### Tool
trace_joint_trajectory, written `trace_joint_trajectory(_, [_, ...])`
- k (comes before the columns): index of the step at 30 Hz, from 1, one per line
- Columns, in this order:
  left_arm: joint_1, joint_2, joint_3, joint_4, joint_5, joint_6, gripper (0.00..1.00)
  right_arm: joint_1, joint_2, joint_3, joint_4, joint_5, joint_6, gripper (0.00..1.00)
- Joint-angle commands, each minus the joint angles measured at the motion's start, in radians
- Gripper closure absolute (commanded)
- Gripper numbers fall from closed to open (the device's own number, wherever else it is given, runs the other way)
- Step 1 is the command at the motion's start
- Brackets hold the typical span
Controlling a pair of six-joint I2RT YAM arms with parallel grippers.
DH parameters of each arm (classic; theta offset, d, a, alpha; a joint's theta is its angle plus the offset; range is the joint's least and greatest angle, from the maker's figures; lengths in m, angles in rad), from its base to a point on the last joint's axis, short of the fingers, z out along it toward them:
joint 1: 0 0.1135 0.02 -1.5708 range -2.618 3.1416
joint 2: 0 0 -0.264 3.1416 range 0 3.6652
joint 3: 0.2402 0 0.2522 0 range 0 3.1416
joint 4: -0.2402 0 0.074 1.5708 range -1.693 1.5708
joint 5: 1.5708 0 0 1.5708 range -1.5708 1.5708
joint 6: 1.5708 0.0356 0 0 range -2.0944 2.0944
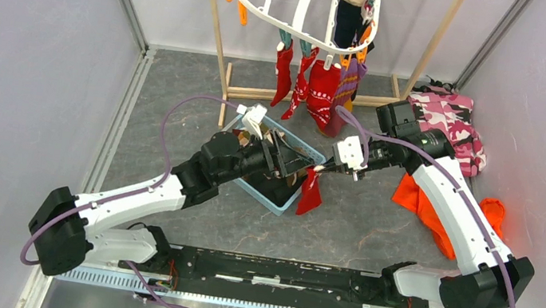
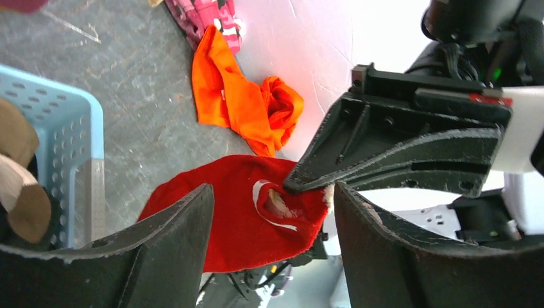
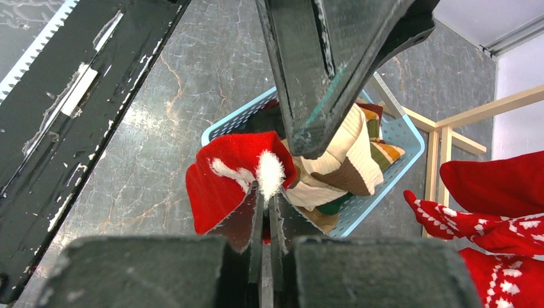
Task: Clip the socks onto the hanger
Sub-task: Pick up the sock from the bin.
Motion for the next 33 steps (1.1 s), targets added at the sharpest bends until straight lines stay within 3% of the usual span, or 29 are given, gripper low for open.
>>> trace_joint_trajectory(1, [0.015,0.02,0.04,-0.02,-0.012,-0.21,0.26,0.004,-0.007,0.024,-0.003,-0.008,-0.022,0.97])
trace_joint_trajectory(14, [0.029,0.065,0.008,0.083,0.084,-0.38,0.33,0.006,-0.003,0.004,0.016,0.004,-0.011,0.97])
trace_joint_trajectory(23, [0.032,0.114,0.014,0.148,0.154,-0.403,0.65,0.005,-0.005,-0.006,0.027,0.016,-0.001,0.97])
trace_joint_trajectory(27, [0.035,0.126,0.012,0.177,0.176,-0.406,0.97,0.005,-0.007,-0.014,0.03,0.018,0.004,0.96])
trace_joint_trajectory(33, [0.042,0.121,0.012,0.194,0.185,-0.332,0.98,0.005,-0.007,-0.018,0.036,0.017,0.019,0.96])
